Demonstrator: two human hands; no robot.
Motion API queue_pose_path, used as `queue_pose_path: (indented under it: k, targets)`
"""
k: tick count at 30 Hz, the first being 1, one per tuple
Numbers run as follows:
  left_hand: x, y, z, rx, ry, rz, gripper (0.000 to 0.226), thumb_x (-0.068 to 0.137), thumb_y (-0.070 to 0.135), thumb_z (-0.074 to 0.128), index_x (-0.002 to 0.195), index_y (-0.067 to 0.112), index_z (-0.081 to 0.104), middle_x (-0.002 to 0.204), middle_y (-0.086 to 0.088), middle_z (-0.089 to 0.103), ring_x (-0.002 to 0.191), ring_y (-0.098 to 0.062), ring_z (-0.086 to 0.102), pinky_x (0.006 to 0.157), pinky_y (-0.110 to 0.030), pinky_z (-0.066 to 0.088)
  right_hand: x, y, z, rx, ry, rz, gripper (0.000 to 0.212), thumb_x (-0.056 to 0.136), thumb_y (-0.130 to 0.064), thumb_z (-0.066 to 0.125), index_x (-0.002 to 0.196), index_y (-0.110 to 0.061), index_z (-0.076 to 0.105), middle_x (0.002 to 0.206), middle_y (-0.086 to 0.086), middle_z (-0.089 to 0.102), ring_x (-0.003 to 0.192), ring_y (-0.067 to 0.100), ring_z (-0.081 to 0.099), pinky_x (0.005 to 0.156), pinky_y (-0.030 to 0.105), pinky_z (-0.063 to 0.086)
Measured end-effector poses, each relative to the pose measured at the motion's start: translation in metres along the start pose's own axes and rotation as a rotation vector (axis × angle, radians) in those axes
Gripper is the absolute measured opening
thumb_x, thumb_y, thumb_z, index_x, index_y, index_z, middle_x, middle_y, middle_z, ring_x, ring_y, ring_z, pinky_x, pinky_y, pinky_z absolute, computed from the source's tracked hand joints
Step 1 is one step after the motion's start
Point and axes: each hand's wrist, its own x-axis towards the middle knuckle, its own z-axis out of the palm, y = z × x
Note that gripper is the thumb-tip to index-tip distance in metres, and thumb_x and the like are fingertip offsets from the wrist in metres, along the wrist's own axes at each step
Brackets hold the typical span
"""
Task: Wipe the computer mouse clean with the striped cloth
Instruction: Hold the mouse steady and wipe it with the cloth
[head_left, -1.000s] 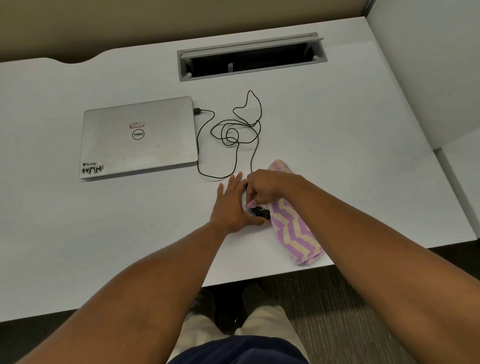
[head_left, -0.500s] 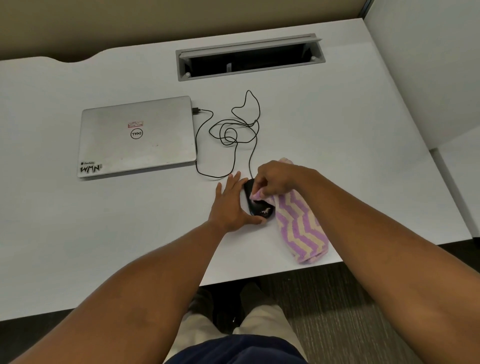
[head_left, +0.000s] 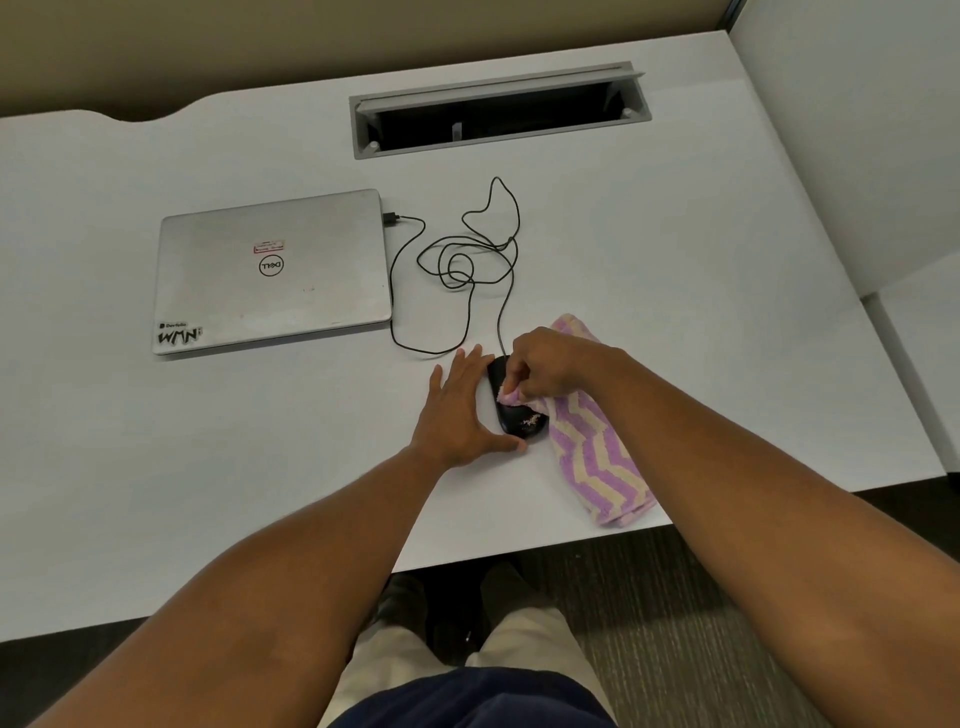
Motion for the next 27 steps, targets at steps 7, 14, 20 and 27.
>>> queue_pose_path:
  k: [7,14,20,27]
  targets:
    - [0.000,0.001,-0.001,-0.022,0.012,-0.003,0.123,0.056,0.066,0.084,0.153,0.023,0.024,0.165,0.004,0.014,0.152,-0.010,0.000,0.123,-0.040,-0.006,-0.001,-0.004,0.001,-0.024,-0.013,-0.040,0.018,0.079,-0.024,0.076,0.097,-0.024,0.078,0.074,-0.020,0.050,0.072,0.002,0.049,0.058,0.013,0.033]
    - [-0.001,0.005,-0.005,-0.045,0.007,-0.007,0.121,0.057,0.060,0.087,0.153,0.020,0.025,0.164,0.004,0.016,0.152,-0.011,0.002,0.123,-0.038,-0.005,-0.013,-0.012,0.008,-0.122,-0.207,-0.013,0.018,0.077,-0.012,0.075,0.094,-0.016,0.079,0.098,-0.005,0.071,0.096,0.015,0.064,0.083,0.026,0.053]
    - [-0.001,0.005,-0.005,-0.039,0.009,-0.003,0.121,0.057,0.058,0.088,0.153,0.021,0.025,0.165,0.003,0.014,0.152,-0.012,0.001,0.123,-0.040,-0.005,-0.026,0.006,0.008,-0.104,-0.275,0.073,0.018,0.074,-0.004,0.074,0.088,-0.014,0.079,0.095,-0.005,0.076,0.093,0.011,0.066,0.080,0.022,0.052]
    - [-0.002,0.006,-0.005,-0.025,0.001,-0.011,0.122,0.057,0.062,0.086,0.153,0.020,0.024,0.165,0.005,0.014,0.152,-0.010,-0.001,0.124,-0.040,-0.004,-0.020,0.002,-0.005,0.022,-0.107,0.003,0.021,0.073,-0.025,0.076,0.093,-0.033,0.077,0.086,-0.017,0.061,0.091,0.009,0.058,0.080,0.027,0.052]
